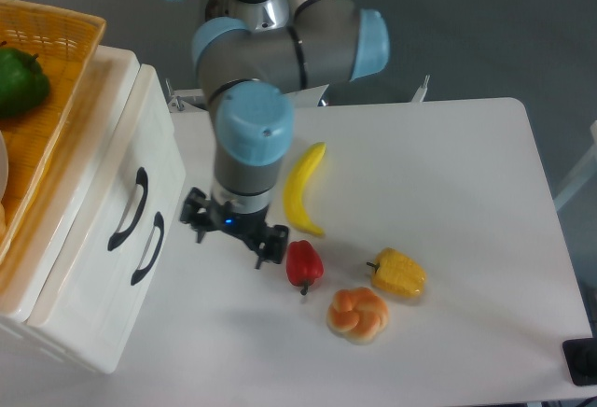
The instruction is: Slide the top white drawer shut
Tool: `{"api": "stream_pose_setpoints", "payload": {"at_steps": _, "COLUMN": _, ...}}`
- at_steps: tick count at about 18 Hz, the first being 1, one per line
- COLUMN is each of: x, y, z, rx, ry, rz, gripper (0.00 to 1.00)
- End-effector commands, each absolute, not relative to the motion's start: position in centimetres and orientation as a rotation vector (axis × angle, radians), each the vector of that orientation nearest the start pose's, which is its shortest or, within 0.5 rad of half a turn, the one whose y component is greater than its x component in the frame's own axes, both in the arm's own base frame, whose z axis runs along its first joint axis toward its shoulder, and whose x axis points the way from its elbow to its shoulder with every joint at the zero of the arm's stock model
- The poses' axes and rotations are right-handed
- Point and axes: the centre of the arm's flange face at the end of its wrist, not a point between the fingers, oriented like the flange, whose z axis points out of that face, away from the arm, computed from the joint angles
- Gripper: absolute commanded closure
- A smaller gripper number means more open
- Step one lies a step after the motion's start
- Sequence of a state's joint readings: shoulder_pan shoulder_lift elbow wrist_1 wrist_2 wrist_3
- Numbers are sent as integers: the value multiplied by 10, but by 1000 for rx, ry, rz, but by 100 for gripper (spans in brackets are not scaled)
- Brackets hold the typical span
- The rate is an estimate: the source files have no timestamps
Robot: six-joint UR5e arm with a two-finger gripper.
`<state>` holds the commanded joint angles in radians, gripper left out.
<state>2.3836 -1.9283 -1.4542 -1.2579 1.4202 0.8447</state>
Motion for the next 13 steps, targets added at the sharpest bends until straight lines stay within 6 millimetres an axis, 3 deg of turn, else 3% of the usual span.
{"api": "stream_pose_setpoints", "payload": {"at_steps": 4, "x": -397, "y": 514, "z": 377, "rx": -3067, "ry": 249, "rz": 72, "gripper": 0}}
{"api": "stream_pose_setpoints", "payload": {"at_steps": 8, "x": -436, "y": 477, "z": 378, "rx": -3146, "ry": 308, "rz": 163, "gripper": 0}}
{"api": "stream_pose_setpoints", "payload": {"at_steps": 13, "x": -474, "y": 419, "z": 411, "rx": -3152, "ry": 342, "rz": 239, "gripper": 0}}
